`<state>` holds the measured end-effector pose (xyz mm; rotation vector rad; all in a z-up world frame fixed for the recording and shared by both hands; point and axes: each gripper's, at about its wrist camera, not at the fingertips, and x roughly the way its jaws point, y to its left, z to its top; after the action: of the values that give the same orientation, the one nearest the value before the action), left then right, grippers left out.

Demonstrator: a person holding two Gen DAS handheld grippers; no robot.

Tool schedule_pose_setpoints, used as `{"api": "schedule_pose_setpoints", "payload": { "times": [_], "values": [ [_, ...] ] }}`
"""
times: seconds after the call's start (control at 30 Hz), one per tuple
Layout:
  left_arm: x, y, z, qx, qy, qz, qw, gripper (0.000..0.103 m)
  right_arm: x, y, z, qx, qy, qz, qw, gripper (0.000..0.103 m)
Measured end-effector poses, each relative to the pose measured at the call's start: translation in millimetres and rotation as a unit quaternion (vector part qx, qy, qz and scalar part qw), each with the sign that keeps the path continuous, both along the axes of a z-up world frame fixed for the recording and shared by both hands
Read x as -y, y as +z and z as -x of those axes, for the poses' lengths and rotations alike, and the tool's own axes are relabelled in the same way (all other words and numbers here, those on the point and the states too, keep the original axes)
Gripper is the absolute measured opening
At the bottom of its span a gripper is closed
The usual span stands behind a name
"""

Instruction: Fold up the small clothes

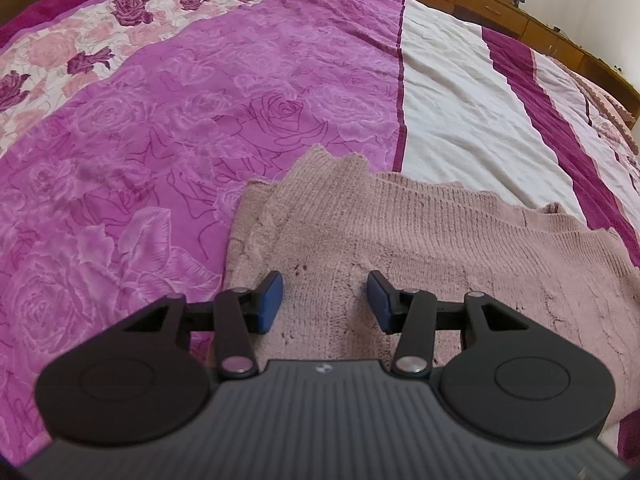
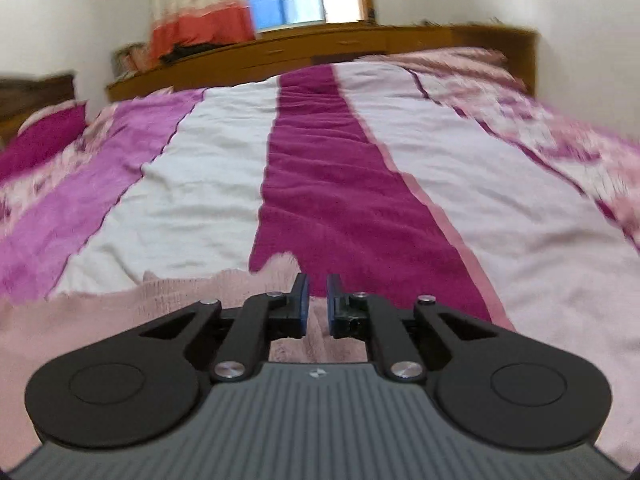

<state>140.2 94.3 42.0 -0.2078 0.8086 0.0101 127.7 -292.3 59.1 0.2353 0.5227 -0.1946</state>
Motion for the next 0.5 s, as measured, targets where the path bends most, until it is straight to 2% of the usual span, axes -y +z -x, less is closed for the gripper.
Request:
{"api": "schedule_pose_setpoints", "payload": {
  "times": [0.07,0.13,0.17,0.23,0.3,0.37,0.5],
  "values": [
    [0.5,0.1,0.4,0.001,-0.002,-0.003,1.0,0.048,-0.1,1.0,12.1,0.017,0.023,-0.023,0.999,0.01],
    [1.1,-0.7,0.3,0.001,-0.004,-0.006,1.0,0.048,-7.0,2.2,17.4,0.026,0.055,-0.016,0.998,0.01],
    [1.4,-0.9,0.4,0.002,-0.004,-0.007,1.0,0.048,-11.0,2.3,17.2,0.02,0.071,-0.012,0.997,0.016],
    [1.6,-1.4,0.4,0.002,-0.002,-0.007,1.0,0.048,-20.3,0.1,10.8,-0.008,0.089,-0.01,0.996,0.034],
    [1.6,-1.4,1.2,0.002,0.001,-0.005,1.0,0.048,-21.2,-8.5,4.1,-0.032,0.081,-0.017,0.996,0.064],
    [2.7,-0.2,1.5,0.001,0.0,-0.008,1.0,0.048,-19.9,-22.7,-2.9,-0.063,0.067,-0.028,0.995,0.066],
    [1.7,0.5,2.0,-0.001,-0.006,-0.011,0.9999,0.048,-20.0,-30.2,2.3,-0.057,0.066,-0.032,0.996,0.066]
  ]
}}
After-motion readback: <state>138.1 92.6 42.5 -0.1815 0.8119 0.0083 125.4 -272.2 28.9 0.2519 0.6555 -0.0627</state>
